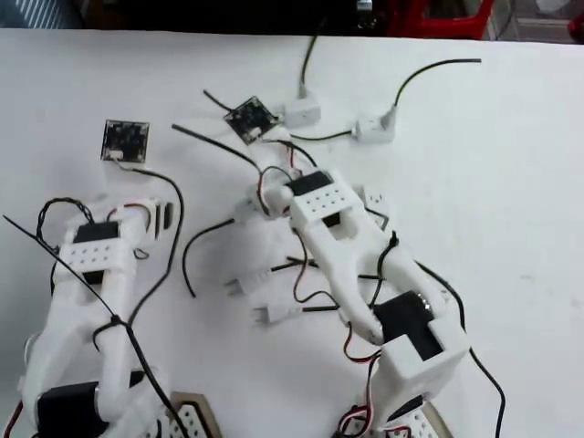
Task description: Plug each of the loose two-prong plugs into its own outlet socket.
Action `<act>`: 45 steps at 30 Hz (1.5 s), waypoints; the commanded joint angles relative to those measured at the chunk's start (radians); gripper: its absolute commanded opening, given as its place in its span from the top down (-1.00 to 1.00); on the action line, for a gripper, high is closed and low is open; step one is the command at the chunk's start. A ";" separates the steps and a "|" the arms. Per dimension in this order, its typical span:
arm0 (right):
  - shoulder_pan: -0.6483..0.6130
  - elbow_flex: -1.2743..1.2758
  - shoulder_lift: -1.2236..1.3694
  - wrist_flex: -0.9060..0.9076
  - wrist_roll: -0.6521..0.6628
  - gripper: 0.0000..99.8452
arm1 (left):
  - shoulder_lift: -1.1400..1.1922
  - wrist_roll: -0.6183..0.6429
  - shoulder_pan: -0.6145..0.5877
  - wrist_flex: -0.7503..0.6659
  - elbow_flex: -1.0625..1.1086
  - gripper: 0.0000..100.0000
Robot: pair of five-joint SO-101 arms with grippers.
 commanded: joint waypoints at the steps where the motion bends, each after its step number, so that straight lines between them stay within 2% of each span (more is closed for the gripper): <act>1: 0.021 0.037 -0.008 0.047 0.012 0.97 | -0.041 0.009 -0.007 -0.023 -0.005 0.59; 11: 0.019 0.170 -0.114 0.038 0.008 0.97 | -0.041 0.009 -0.007 -0.023 -0.005 0.59; 23: 0.013 0.095 -0.153 0.039 0.002 0.97 | -0.041 0.009 -0.007 -0.025 -0.005 0.59; 31: 0.013 0.084 -0.260 0.036 -0.060 0.97 | -0.041 0.009 -0.007 -0.026 -0.005 0.59; 37: 0.012 0.083 -0.297 -0.056 -0.106 0.97 | -0.041 0.009 -0.007 -0.026 -0.005 0.59; 45: -0.013 0.089 -0.295 -0.054 -0.103 0.97 | -0.041 0.009 -0.007 -0.026 -0.005 0.59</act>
